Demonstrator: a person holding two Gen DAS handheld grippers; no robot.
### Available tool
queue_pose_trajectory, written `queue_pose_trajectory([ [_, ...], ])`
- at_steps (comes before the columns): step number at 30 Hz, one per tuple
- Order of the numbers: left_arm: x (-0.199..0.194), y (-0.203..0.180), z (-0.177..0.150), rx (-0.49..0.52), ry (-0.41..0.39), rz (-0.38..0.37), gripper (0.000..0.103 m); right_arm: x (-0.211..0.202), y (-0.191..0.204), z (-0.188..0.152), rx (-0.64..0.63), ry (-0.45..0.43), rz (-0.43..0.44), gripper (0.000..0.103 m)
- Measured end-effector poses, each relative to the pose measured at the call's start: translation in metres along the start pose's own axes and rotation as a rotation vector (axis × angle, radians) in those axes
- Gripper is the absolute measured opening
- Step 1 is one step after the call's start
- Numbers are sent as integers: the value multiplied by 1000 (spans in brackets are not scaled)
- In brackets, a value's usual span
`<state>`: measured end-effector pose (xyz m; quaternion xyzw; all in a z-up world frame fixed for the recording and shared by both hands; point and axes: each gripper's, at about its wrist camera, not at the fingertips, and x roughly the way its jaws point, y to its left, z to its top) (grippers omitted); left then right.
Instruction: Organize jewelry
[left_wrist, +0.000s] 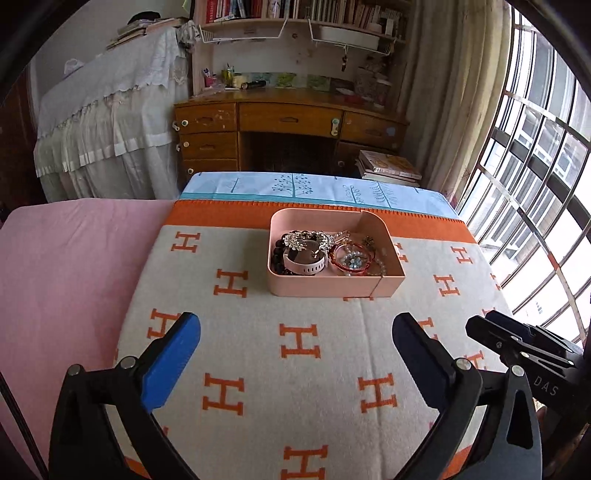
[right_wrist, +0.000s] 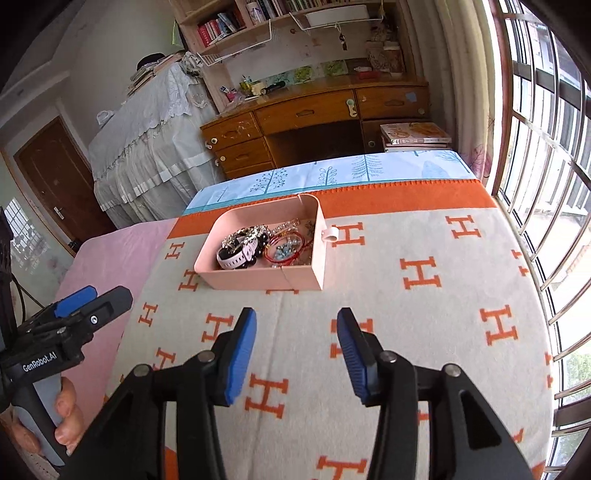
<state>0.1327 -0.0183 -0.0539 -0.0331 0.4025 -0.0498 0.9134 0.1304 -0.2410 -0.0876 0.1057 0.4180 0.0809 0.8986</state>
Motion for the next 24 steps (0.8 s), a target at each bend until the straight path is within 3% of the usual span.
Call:
queue_pose_trajectory([
  [3, -19, -10, -15, 8, -14, 17, 102, -17, 7, -18, -10, 6, -11, 46],
  [7, -49, -27, -36, 41, -83, 123, 102, -40, 18, -36, -43, -16, -61, 47],
  [9, -64, -34, -45, 46, -131, 161, 102, -51, 22, -44, -47, -42, -82, 59],
  [12, -78, -43, -54, 52, -164, 206, 102, -68, 23, -54, -35, -95, -90, 67],
  [24, -94, -44, -67, -17, -132, 120, 102, -100, 31, -69, -40, -191, -105, 69],
])
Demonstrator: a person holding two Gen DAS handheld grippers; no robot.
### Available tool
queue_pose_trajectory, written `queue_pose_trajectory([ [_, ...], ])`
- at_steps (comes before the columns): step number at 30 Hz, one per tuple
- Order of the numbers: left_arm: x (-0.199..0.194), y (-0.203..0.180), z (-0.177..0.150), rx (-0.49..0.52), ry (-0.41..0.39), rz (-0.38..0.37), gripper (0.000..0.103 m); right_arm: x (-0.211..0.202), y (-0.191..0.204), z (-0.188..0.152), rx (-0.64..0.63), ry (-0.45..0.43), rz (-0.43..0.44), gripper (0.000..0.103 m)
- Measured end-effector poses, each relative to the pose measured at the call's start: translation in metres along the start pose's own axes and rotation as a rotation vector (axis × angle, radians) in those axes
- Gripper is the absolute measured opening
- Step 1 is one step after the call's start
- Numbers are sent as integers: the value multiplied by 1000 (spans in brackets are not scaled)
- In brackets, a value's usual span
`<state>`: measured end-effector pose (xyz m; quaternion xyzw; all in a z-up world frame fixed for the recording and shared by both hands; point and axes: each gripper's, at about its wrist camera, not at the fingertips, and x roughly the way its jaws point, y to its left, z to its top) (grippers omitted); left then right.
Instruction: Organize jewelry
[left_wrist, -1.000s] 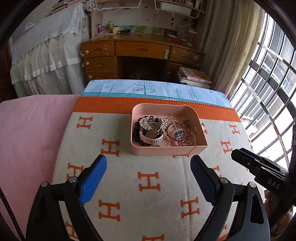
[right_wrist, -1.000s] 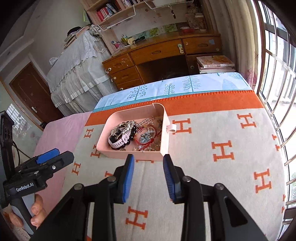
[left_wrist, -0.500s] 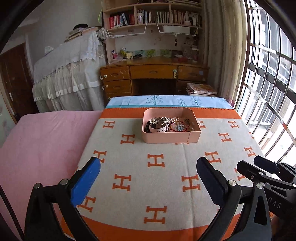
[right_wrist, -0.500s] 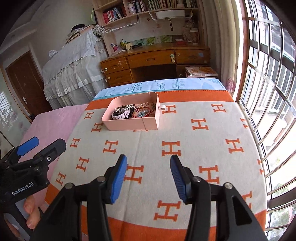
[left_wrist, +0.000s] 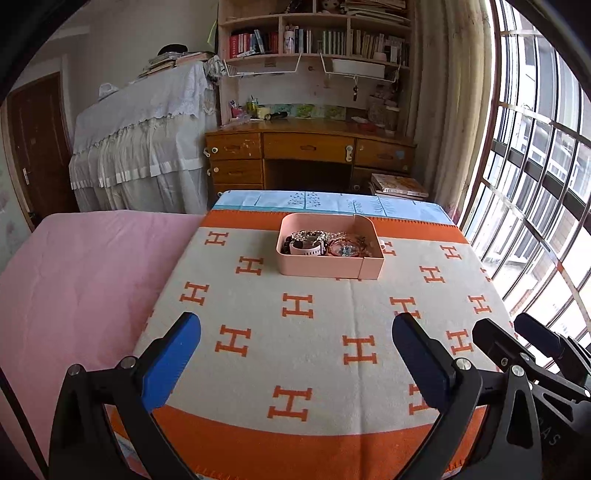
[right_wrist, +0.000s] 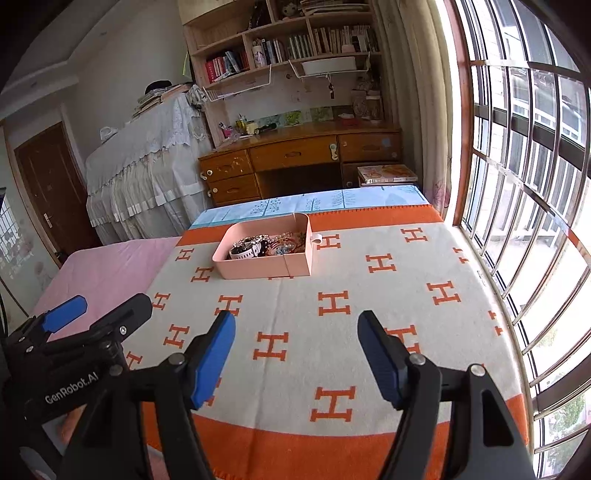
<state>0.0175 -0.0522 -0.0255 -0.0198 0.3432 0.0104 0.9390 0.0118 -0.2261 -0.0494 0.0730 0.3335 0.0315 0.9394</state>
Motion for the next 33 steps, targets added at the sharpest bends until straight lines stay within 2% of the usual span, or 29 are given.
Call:
queue_pose_trajectory([
  [12, -3, 0, -3, -6, -4, 4, 102, -12, 3, -3, 0, -26, 0, 69],
  [33, -5, 3, -6, -8, 5, 2, 102, -11, 2, -4, 3, -20, 3, 69],
])
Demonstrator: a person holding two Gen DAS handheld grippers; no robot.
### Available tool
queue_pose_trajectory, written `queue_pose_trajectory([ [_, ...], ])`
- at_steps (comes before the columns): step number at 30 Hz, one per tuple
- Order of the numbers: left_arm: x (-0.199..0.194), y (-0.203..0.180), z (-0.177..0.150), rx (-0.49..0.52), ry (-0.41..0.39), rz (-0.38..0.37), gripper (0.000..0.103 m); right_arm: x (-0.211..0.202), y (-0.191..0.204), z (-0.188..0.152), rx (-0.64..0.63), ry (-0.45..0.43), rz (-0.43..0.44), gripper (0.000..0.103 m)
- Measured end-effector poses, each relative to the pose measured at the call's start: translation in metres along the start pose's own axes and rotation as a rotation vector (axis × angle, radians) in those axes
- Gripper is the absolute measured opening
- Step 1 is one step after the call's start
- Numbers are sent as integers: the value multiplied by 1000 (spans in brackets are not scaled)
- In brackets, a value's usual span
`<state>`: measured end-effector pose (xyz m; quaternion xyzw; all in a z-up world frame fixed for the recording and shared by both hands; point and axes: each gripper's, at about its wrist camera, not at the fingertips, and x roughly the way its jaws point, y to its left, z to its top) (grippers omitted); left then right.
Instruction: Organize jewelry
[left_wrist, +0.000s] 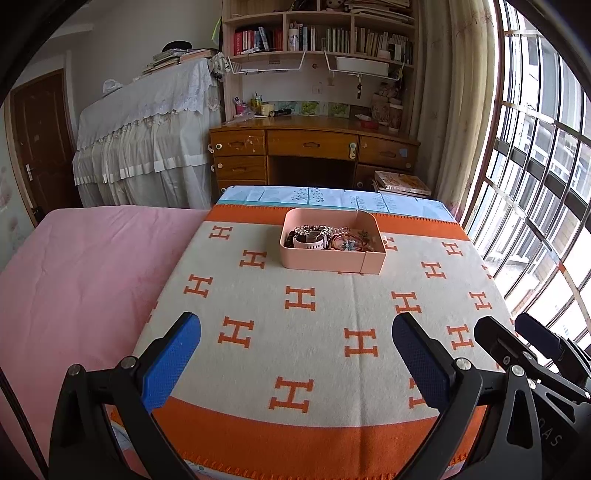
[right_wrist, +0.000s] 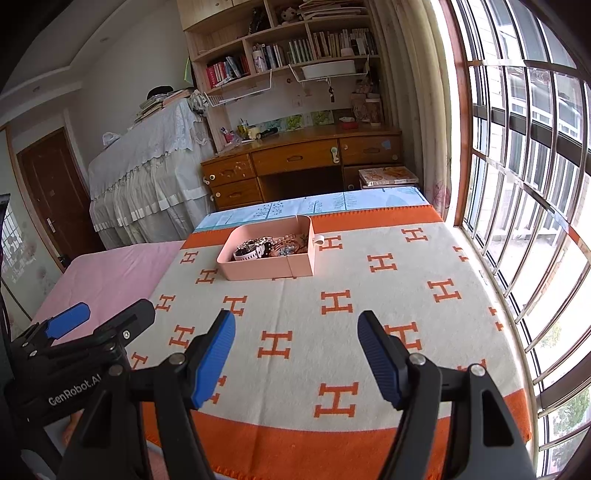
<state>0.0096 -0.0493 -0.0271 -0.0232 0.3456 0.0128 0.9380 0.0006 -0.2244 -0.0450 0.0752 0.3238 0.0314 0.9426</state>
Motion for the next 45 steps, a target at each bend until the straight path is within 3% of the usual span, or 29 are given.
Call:
queue_pose_trajectory([
  [45, -1, 1, -3, 2, 10, 1, 102, -4, 0, -5, 19, 13, 9, 69],
])
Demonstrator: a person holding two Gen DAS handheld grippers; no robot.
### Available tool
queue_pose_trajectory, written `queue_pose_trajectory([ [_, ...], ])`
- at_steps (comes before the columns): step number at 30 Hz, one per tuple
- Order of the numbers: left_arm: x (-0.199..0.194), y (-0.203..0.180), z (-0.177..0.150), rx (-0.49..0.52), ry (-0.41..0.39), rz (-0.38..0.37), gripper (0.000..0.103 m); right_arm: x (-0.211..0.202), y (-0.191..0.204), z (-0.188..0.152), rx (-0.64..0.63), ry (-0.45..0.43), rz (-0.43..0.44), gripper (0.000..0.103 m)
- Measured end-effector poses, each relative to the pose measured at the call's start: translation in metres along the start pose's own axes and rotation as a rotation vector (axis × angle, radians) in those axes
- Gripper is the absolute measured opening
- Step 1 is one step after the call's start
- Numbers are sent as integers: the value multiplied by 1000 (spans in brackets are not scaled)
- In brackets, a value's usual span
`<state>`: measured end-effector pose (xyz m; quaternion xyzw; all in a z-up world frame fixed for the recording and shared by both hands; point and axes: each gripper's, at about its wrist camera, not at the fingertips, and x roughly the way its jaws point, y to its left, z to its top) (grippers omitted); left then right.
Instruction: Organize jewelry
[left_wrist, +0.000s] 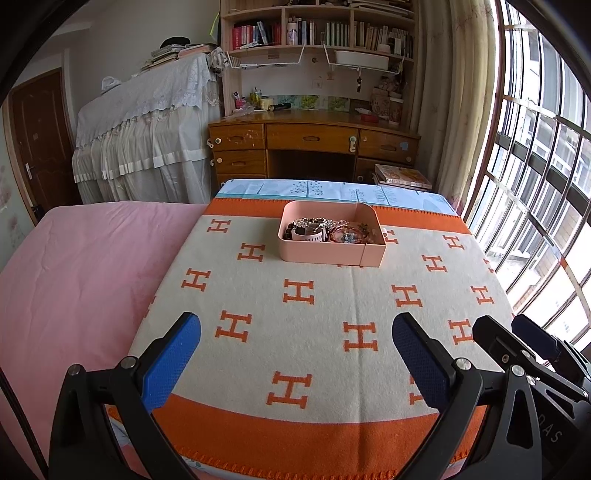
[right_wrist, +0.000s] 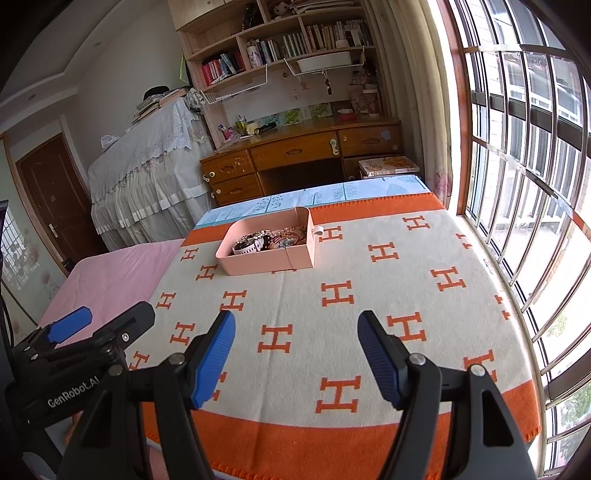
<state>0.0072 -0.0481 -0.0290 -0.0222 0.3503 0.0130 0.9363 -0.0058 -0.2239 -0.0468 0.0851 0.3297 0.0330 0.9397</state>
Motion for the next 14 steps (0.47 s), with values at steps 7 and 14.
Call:
queue_pose_trajectory([
  [7, -2, 1, -3, 1, 5, 1, 102, -1, 2, -4, 3, 3, 1, 69],
  [14, -9, 3, -20, 2, 17, 1, 102, -1, 1, -4, 6, 6, 1, 69],
])
